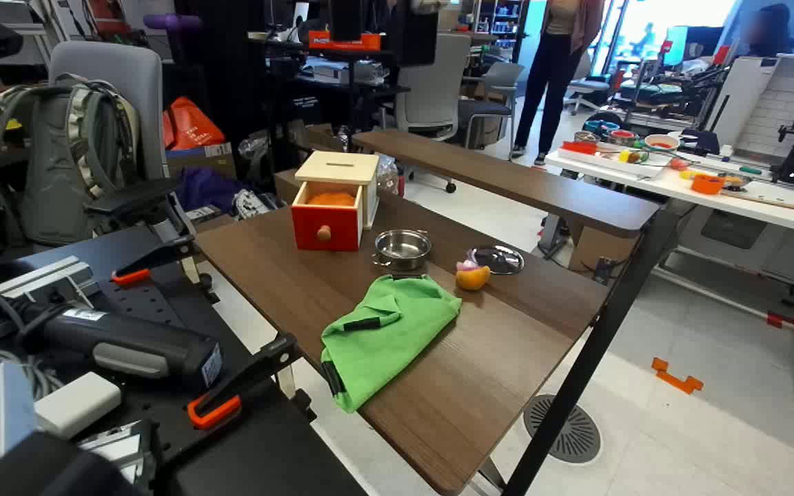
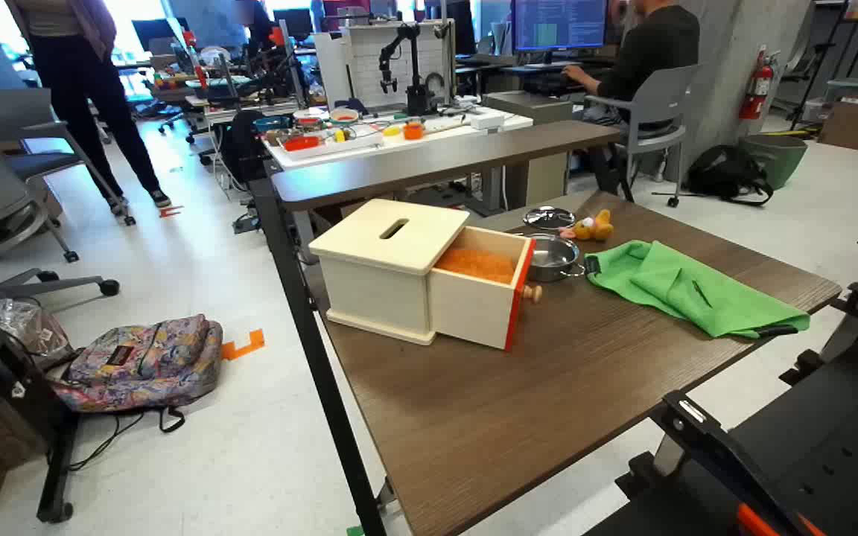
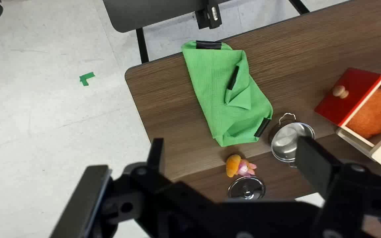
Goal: Fold the cloth
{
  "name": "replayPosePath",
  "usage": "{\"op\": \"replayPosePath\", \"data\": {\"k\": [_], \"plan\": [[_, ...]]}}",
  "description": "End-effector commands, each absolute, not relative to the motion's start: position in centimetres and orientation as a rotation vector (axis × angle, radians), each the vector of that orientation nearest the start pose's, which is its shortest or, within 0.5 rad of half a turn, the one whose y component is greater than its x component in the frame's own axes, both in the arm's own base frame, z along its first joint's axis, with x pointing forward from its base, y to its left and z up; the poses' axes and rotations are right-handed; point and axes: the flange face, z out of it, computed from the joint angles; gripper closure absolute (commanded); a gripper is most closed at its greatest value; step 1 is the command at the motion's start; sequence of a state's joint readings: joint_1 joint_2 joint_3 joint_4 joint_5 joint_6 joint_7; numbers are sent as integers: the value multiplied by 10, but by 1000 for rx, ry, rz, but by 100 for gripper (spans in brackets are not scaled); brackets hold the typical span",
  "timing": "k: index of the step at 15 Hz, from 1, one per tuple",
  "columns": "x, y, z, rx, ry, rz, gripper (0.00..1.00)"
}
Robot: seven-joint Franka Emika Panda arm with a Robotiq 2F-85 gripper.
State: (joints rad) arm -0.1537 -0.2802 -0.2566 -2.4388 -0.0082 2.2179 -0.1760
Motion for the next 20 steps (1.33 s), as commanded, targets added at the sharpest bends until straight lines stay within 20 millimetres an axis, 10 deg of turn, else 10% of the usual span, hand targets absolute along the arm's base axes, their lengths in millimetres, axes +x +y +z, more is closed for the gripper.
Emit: {"op": "replayPosePath", "data": {"k": [1,9,20], "plan": [[414,-182,410,-3074,343,-104,0],[417,-175,390,-3084,301,-68,0],[428,-156,264,-3169,220,-65,0]]}}
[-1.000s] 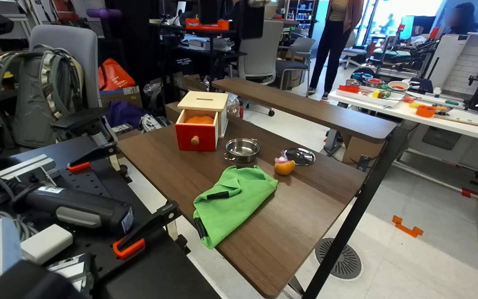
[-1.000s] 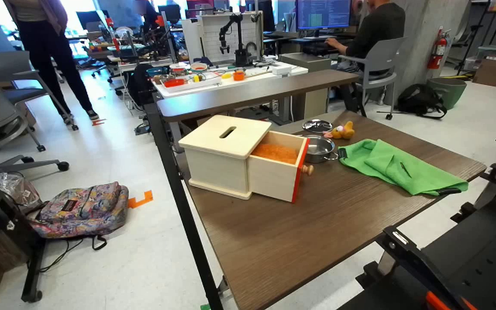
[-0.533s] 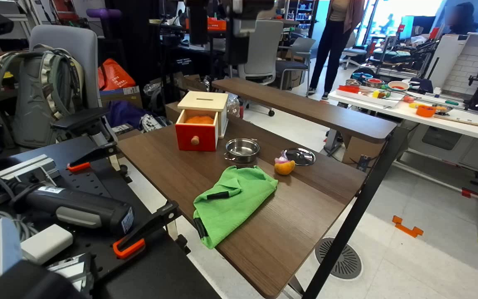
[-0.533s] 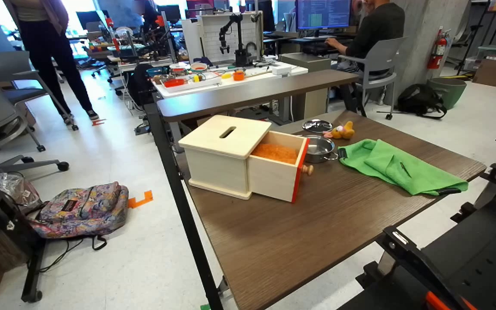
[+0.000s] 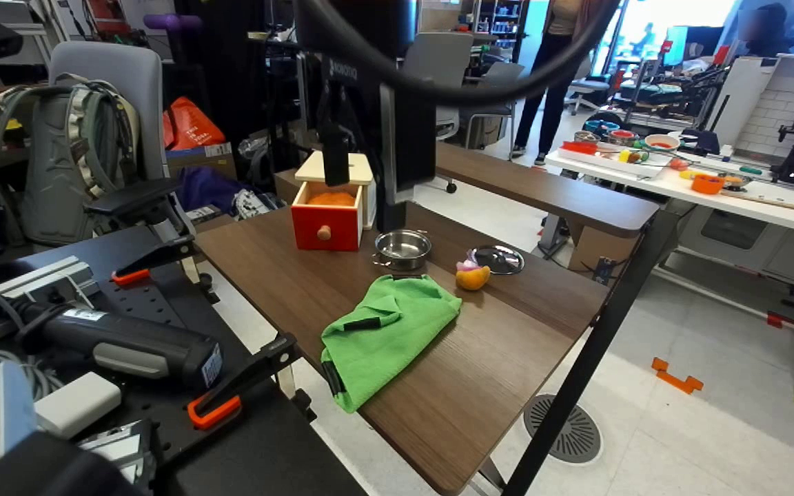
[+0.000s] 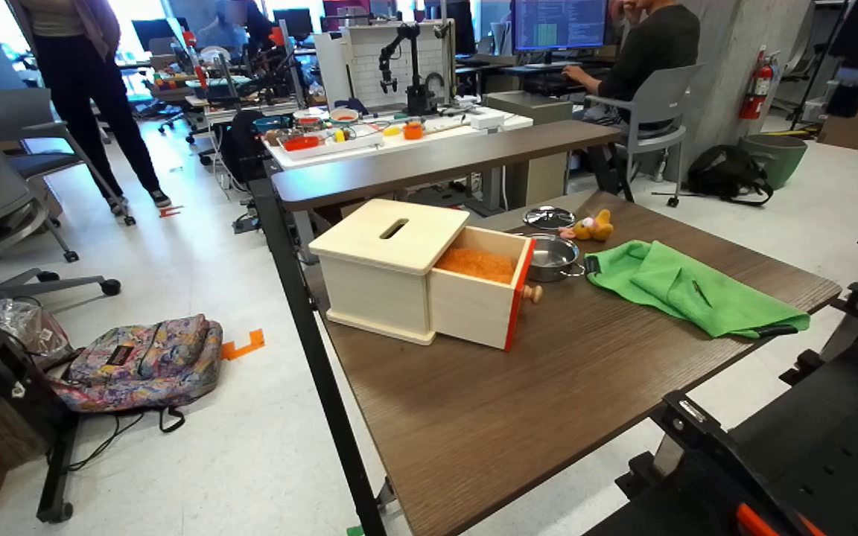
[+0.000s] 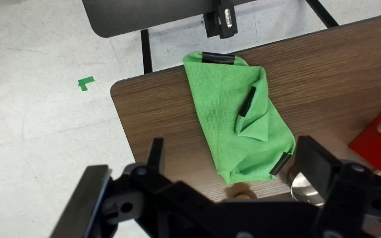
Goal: Fold the cloth
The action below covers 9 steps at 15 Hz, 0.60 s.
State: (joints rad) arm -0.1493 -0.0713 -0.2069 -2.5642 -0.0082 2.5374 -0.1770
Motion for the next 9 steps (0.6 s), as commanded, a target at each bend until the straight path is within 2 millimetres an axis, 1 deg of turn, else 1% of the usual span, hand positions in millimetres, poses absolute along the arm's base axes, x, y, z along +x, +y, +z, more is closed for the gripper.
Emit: {"op": "replayPosePath", "data": {"k": [1,4,9], "plan": [[430,-156,252,-3179,212,-51,0],[437,-159,215,-3203,202,-15,0],[450,-169,163,-3252,144,36,0]]}}
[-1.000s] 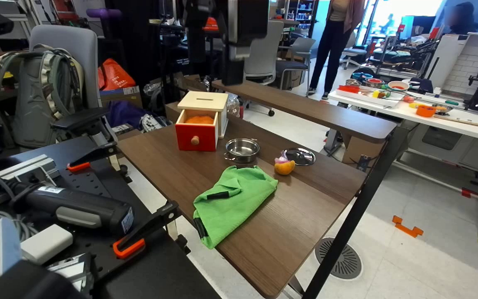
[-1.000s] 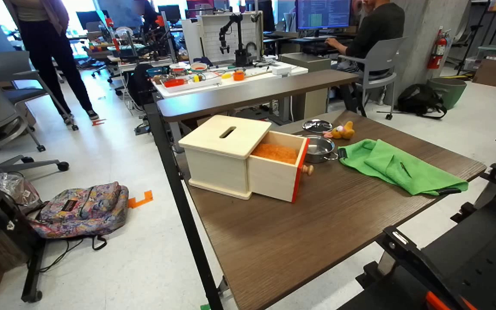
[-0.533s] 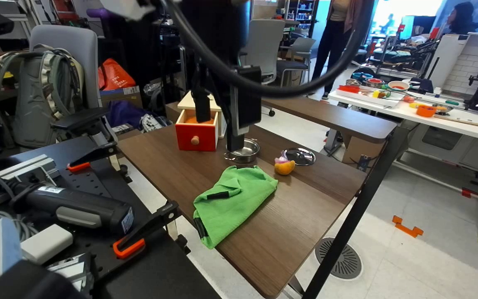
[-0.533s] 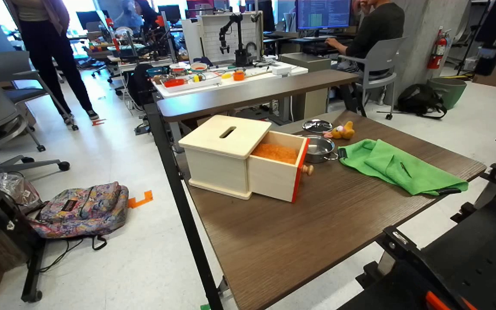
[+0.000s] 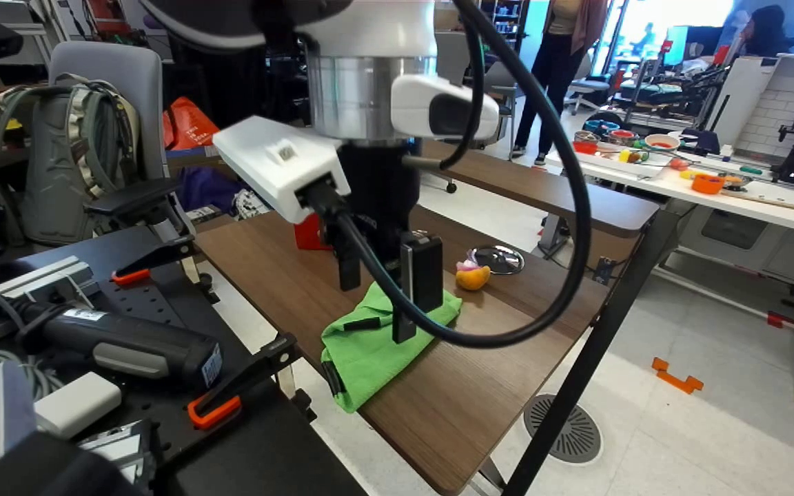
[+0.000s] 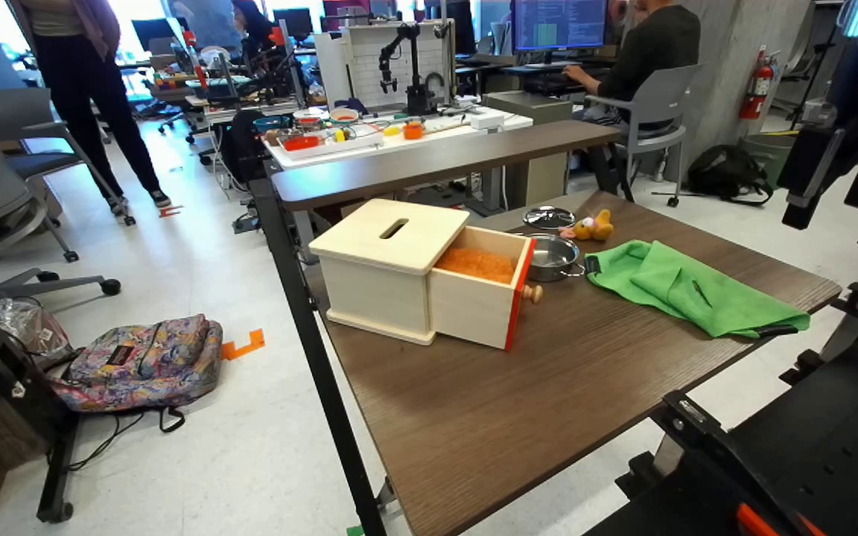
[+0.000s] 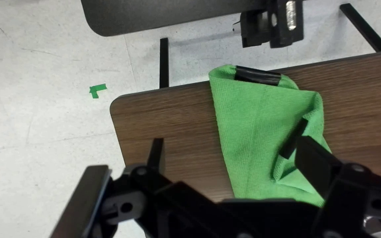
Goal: Fold the cloth
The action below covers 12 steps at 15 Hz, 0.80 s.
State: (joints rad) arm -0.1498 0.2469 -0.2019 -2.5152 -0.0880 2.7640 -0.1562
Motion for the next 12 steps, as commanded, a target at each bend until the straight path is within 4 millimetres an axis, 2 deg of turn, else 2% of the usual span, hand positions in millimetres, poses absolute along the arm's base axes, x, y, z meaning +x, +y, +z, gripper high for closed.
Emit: {"op": "replayPosePath", "data": {"k": [1,6,11,12], "plan": [[453,-170,155,-3257,129,57,0],[466,-174,118,-3263,76,144,0],[462,-177,89,-3278,4,217,0],[461,-177,85,-3276,-5,234,15]]}}
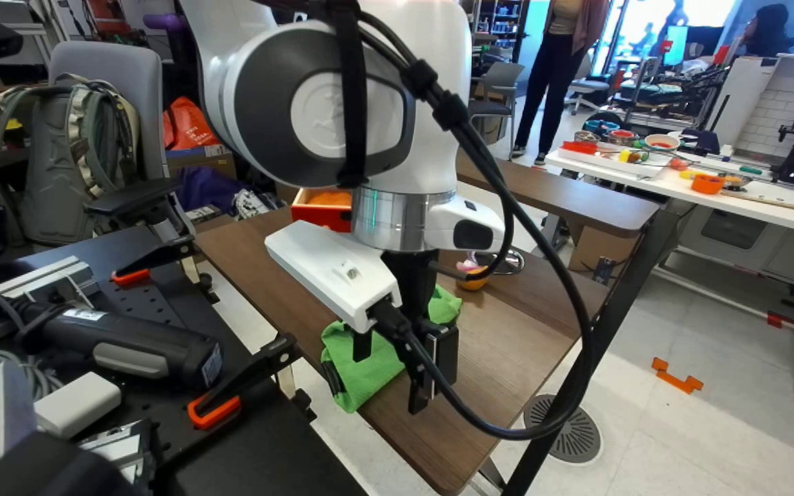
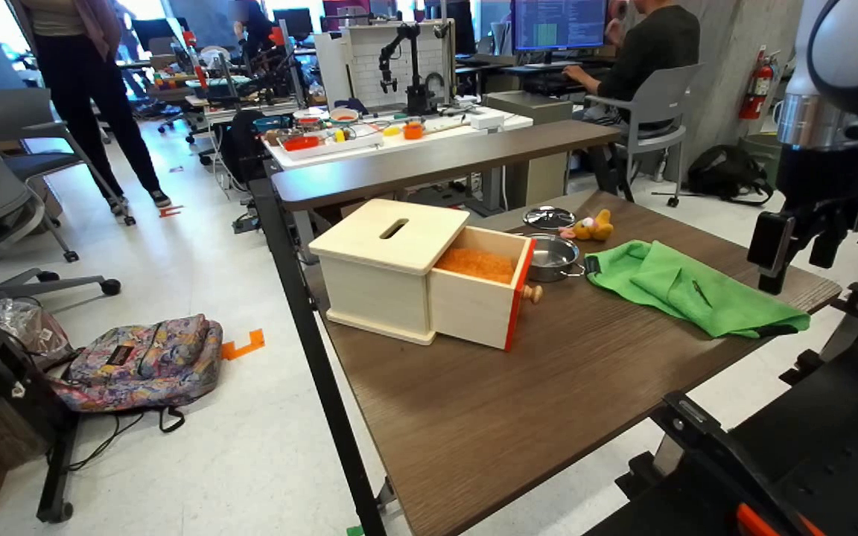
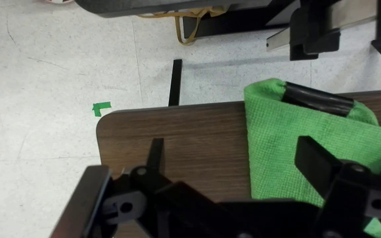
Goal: Fold the cloth
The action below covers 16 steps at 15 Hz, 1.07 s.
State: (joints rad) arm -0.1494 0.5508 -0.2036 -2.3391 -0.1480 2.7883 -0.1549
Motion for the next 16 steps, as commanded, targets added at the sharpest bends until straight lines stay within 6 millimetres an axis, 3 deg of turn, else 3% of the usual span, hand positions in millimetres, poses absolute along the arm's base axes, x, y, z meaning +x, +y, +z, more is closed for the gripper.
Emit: {"op": "replayPosePath", "data": {"k": [1,8,11,16], "plan": [[461,-176,81,-3273,-13,245,26],[471,-172,66,-3275,-86,264,82],[480,-167,63,-3259,-114,247,100],[486,-163,62,-3246,-136,221,99]]}}
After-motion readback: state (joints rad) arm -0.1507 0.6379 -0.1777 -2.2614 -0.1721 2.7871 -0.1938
